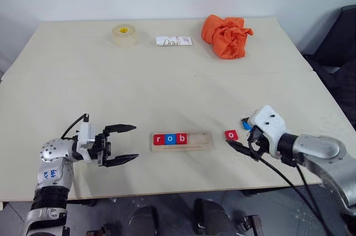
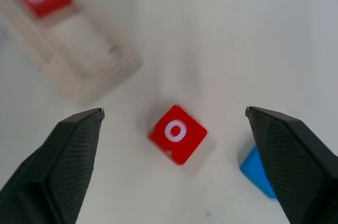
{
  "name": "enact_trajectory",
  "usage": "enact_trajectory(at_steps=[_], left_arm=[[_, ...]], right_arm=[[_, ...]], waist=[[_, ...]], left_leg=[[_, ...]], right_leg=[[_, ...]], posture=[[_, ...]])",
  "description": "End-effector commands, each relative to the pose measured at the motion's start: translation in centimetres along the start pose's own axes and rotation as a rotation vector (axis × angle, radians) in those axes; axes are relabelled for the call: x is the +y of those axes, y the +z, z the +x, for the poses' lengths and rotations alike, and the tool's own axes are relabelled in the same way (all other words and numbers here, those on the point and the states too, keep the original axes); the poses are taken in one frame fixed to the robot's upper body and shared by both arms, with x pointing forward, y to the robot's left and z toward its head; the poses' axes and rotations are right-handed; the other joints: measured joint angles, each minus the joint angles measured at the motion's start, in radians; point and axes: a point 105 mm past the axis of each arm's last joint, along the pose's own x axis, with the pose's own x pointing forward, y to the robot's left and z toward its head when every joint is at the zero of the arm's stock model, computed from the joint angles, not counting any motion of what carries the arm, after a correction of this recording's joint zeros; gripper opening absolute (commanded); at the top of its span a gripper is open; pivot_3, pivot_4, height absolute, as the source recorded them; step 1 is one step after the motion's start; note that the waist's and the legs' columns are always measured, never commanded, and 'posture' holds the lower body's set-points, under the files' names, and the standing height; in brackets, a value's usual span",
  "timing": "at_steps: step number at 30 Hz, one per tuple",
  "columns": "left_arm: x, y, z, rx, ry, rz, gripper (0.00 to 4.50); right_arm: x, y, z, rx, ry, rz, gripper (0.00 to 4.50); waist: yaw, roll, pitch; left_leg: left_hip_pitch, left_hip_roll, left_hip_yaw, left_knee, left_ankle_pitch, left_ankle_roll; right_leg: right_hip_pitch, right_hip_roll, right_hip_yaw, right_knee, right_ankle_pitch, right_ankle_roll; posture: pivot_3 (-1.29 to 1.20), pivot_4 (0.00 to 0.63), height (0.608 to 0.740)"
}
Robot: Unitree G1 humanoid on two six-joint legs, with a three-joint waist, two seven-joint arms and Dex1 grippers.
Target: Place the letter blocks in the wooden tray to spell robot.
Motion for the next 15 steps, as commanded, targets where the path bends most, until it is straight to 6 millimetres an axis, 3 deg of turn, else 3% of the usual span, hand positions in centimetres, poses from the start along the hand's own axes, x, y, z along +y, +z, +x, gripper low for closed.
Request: enact_trajectory(at_steps=[1, 4, 15], left_arm=[[-0.5, 0.7, -1.0, 0.004, -0.030, 0.043, 4.50], [-0.7, 0.4, -1.5, 0.023, -0.022, 0.047, 4.50], [-1.7, 0.3, -2.3, 0.043, 0.017, 0.054, 4.50]], right_arm=[[-0.9, 0.4, 0.2, -0.004, 0.127, -0.184, 4.49], [-1.6, -0.5, 0.9, 0.041, 0.225, -0.294, 4.49], [-3.0, -2.6, 3.5, 0.102, 0.386, -0.375, 4.49]], waist=[[-0.001, 0.000, 0.000], [-0.001, 0.000, 0.000], [0.002, 0.000, 0.001]], left_leg=[[0.000, 0.000, 0.000, 0.000, 0.000, 0.000], [0.000, 0.000, 0.001, 0.000, 0.000, 0.000], [0.000, 0.001, 0.003, 0.002, 0.000, -0.002]], right_leg=[[0.000, 0.000, 0.000, 0.000, 0.000, 0.000], [0.000, 0.000, 0.000, 0.000, 0.000, 0.000], [0.000, 0.000, 0.000, 0.001, 0.000, 0.000]], posture=[[0.00, 0.150, 0.740], [0.00, 0.150, 0.740], [0.00, 0.150, 0.740]])
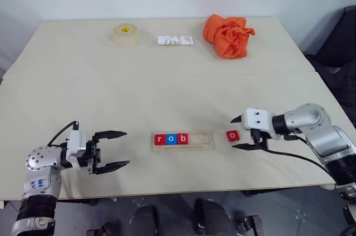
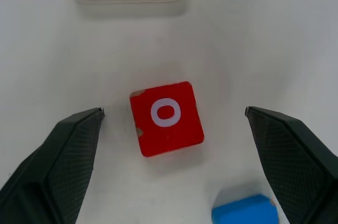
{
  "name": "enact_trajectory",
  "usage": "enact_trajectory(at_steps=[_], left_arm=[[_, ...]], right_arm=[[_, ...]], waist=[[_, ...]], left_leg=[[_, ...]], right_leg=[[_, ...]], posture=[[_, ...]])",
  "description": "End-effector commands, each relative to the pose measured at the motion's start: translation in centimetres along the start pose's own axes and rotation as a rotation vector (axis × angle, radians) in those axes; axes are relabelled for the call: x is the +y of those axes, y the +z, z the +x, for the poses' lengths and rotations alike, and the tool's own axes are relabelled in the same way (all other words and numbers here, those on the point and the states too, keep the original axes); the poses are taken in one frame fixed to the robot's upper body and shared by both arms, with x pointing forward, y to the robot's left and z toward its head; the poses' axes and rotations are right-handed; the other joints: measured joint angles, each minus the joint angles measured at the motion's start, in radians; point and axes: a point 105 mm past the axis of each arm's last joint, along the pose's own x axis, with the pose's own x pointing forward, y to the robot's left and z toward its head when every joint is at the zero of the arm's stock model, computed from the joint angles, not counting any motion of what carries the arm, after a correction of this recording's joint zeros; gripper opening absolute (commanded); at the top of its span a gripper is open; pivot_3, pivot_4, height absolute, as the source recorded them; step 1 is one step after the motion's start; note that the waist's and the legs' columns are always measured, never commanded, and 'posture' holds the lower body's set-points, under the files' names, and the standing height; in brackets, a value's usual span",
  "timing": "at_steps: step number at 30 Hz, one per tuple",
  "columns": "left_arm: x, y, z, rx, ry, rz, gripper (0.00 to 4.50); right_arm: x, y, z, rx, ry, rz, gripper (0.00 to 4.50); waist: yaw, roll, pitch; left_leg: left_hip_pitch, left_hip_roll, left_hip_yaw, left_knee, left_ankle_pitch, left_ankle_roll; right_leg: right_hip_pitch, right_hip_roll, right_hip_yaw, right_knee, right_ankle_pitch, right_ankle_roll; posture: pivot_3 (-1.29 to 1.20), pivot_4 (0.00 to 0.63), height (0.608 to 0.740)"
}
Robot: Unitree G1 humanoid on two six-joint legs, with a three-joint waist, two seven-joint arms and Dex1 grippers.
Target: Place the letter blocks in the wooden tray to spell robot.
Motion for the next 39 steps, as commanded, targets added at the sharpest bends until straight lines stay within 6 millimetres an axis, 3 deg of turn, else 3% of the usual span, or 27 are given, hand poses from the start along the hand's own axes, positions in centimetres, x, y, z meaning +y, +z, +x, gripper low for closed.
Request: enact_trajectory(at_steps=[1, 9, 10, 18, 25, 31, 39], left_arm=[[-0.2, 1.3, -0.2, -0.023, -0.013, 0.059, 4.50], [-0.6, 1.5, -0.2, -0.026, 0.001, 0.058, 4.50], [-0.6, 1.5, -0.2, -0.025, 0.003, 0.057, 4.50], [-0.7, 2.0, 0.9, -0.052, -0.001, 0.069, 4.50], [-2.1, 2.0, 1.7, -0.066, -0.026, 0.057, 4.50], [-3.3, 2.0, 1.0, -0.043, -0.005, 0.051, 4.50], [-4.1, 2.1, 0.3, -0.022, 0.049, 0.058, 4.50]], right_arm=[[0.0, -0.8, 0.5, 0.025, 0.031, -0.005, 4.11], [-0.3, -0.6, 0.4, 0.014, 0.037, -0.001, 1.55], [-0.4, -0.3, 0.3, 0.004, 0.035, 0.001, 1.47], [-1.2, 4.7, -1.2, -0.096, -0.006, 0.041, 1.47], [-1.0, 8.2, 0.2, -0.112, 0.004, 0.068, 1.47], [0.1, 10.0, 2.3, -0.108, 0.049, 0.055, 1.47], [0.4, 11.0, 3.8, -0.084, 0.058, 0.054, 1.47]], waist=[[-0.001, 0.000, 0.000], [-0.001, 0.000, 0.000], [-0.001, 0.000, 0.000], [-0.001, 0.001, 0.001], [-0.002, 0.002, 0.001], [-0.002, 0.002, 0.001], [-0.001, 0.002, 0.001]], left_leg=[[0.000, 0.000, 0.000, 0.000, 0.000, 0.000], [0.002, 0.001, 0.000, 0.002, 0.001, -0.001], [0.002, 0.001, 0.000, 0.002, 0.001, -0.001], [0.001, 0.002, 0.000, 0.002, 0.000, -0.002], [0.001, 0.005, 0.001, 0.002, -0.001, -0.004], [0.000, 0.008, 0.001, 0.002, -0.002, -0.006], [0.000, 0.008, 0.001, 0.002, -0.002, -0.006]], right_leg=[[0.000, 0.000, 0.000, 0.000, 0.000, 0.000], [0.001, 0.000, 0.000, 0.002, 0.000, 0.000], [0.001, 0.000, 0.000, 0.003, 0.000, 0.000], [-0.001, 0.001, 0.001, 0.004, 0.000, -0.001], [-0.001, 0.004, 0.001, 0.003, -0.001, -0.001], [-0.004, 0.006, 0.001, 0.004, -0.002, -0.004], [-0.004, 0.006, 0.001, 0.004, -0.002, -0.004]], posture=[[0.00, 0.150, 0.740], [0.00, 0.150, 0.740], [0.00, 0.150, 0.740], [0.00, 0.150, 0.740], [0.00, 0.150, 0.740], [0.00, 0.150, 0.740], [0.00, 0.150, 0.740]])
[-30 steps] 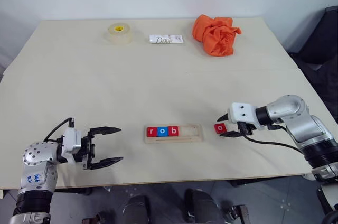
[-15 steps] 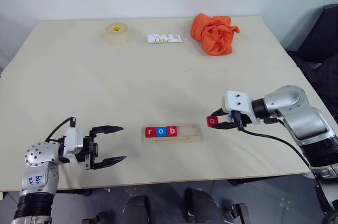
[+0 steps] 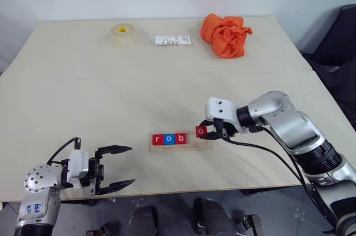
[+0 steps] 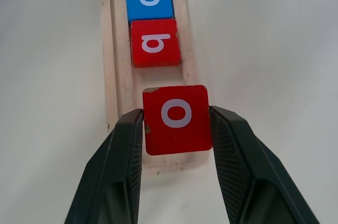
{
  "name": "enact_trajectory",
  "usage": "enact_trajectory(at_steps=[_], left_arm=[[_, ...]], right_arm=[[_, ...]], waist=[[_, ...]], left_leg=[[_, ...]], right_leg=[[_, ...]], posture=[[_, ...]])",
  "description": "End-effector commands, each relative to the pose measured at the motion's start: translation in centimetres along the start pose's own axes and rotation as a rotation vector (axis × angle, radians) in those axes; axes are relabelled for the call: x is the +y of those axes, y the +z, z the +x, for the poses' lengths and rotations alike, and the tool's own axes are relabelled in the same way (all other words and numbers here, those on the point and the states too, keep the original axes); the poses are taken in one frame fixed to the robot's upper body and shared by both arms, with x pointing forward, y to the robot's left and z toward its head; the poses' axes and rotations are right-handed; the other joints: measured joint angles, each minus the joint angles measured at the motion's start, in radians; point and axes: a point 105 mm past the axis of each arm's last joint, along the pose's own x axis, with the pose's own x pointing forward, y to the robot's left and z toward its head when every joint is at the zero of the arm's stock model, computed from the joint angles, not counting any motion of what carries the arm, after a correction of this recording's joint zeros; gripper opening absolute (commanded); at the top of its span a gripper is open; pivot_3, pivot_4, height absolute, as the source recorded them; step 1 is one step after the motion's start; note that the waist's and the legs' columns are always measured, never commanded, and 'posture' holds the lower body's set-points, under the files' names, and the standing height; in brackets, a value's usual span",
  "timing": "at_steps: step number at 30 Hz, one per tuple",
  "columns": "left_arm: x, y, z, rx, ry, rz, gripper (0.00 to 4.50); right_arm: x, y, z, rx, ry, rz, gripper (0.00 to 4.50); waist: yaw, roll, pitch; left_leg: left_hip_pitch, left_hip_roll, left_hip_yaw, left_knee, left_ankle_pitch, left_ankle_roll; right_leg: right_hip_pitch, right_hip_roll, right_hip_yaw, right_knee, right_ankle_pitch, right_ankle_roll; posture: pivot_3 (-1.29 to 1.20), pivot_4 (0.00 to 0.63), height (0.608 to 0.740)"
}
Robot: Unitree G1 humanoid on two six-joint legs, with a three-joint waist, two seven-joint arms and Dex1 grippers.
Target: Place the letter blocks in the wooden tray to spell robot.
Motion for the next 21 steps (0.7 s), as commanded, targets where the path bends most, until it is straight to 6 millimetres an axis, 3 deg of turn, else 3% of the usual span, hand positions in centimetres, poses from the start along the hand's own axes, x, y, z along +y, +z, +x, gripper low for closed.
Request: enact_trajectory(at_steps=[1, 9, 21], left_arm=[[0.1, 1.2, -0.4, -0.015, 0.027, 0.054, 4.50], [0.1, 1.3, -0.5, -0.014, 0.048, 0.057, 4.50], [0.2, 1.3, -0.4, -0.018, 0.055, 0.062, 4.50]], right_arm=[[0.1, 1.2, 0.3, -0.004, -0.012, -0.041, 1.47], [0.6, 1.3, 1.8, 0.027, -0.002, -0.040, 1.47], [0.8, 1.3, 2.4, 0.038, 0.008, -0.054, 1.47]], waist=[[0.000, 0.000, 0.000], [0.000, 0.000, 0.000], [0.000, 0.000, 0.000]], left_leg=[[0.000, 0.000, 0.000, 0.000, 0.000, 0.000], [0.000, 0.000, 0.000, 0.000, 0.000, 0.000], [0.000, 0.000, 0.000, 0.000, 0.000, 0.000]], right_leg=[[0.000, 0.000, 0.000, 0.000, 0.000, 0.000], [0.000, 0.000, 0.000, 0.000, 0.000, 0.000], [0.000, 0.000, 0.000, 0.000, 0.000, 0.000]], posture=[[0.00, 0.150, 0.740], [0.00, 0.150, 0.740], [0.00, 0.150, 0.740]])
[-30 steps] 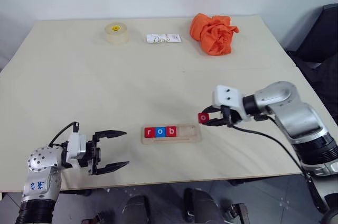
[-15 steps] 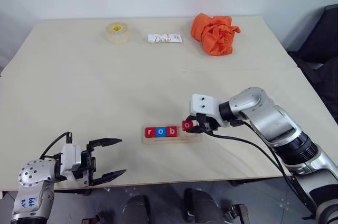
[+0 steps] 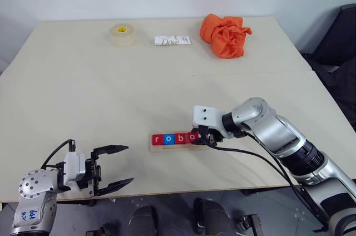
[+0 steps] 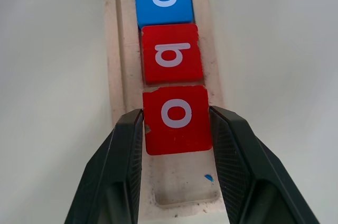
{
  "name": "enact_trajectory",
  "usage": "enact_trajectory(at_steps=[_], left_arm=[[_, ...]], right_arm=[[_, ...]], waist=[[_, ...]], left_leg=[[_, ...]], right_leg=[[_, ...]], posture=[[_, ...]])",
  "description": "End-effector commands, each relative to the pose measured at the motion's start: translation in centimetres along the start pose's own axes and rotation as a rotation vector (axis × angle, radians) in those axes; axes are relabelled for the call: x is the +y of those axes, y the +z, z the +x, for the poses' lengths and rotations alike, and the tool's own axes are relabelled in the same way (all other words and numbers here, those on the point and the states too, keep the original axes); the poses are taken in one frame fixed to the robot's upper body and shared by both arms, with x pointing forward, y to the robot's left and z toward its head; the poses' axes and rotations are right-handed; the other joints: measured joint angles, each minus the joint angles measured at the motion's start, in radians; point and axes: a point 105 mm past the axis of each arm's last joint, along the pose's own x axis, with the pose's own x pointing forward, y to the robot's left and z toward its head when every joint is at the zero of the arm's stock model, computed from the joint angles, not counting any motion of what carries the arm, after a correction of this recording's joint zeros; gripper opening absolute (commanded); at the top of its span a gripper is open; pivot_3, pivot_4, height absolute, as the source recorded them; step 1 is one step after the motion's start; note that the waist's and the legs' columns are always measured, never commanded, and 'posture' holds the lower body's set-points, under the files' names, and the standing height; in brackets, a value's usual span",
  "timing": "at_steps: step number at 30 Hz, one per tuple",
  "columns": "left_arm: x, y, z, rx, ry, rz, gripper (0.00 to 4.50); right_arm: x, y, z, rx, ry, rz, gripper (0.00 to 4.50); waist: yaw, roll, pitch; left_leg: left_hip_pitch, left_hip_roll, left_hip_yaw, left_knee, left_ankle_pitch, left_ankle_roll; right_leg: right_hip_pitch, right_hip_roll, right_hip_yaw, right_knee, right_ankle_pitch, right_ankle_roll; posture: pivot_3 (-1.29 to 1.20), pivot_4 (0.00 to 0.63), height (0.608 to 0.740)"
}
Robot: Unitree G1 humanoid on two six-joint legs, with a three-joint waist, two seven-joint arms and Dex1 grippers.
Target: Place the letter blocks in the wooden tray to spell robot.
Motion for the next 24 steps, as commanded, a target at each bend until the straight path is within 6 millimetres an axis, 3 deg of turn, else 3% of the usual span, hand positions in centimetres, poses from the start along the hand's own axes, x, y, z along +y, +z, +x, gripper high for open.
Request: enact_trajectory(at_steps=[1, 3, 12, 20, 24], left_arm=[[0.3, 0.9, -0.2, -0.018, 0.012, 0.043, 4.50], [0.4, 0.9, -0.1, -0.019, 0.013, 0.044, 4.50], [0.6, 0.8, 0.0, -0.022, 0.017, 0.050, 4.50], [0.9, 0.6, 0.5, -0.030, 0.016, 0.047, 4.50], [1.1, 0.5, 0.7, -0.036, 0.013, 0.047, 4.50]], right_arm=[[-0.1, 1.2, -0.2, -0.018, -0.012, -0.053, 1.47], [-0.1, 1.3, -0.1, -0.018, -0.012, -0.056, 1.47], [0.1, 2.0, -0.1, -0.040, -0.008, -0.050, 4.48], [0.8, 2.2, -1.5, -0.098, 0.005, -0.028, 4.48], [1.6, 2.7, -2.6, -0.179, 0.016, -0.074, 3.55]], waist=[[0.000, 0.000, 0.000], [0.000, 0.000, 0.000], [0.000, 0.000, 0.000], [0.001, 0.000, 0.000], [0.001, 0.000, 0.000]], left_leg=[[0.000, 0.000, 0.000, 0.000, 0.000, 0.000], [0.000, 0.000, 0.000, 0.000, 0.000, 0.000], [0.000, 0.000, 0.000, 0.000, 0.000, 0.000], [0.000, 0.000, 0.000, 0.000, 0.000, 0.000], [0.000, 0.000, 0.000, 0.000, 0.000, 0.000]], right_leg=[[0.000, 0.000, 0.000, 0.000, 0.000, 0.000], [0.000, 0.000, 0.000, 0.000, 0.000, 0.000], [0.000, 0.000, 0.000, 0.000, 0.000, 0.000], [0.000, 0.000, 0.000, 0.000, 0.000, 0.000], [0.000, 0.000, 0.000, 0.000, 0.000, 0.000]], posture=[[0.00, 0.150, 0.740], [0.00, 0.150, 0.740], [0.00, 0.150, 0.740], [0.00, 0.150, 0.740], [0.00, 0.150, 0.740]])
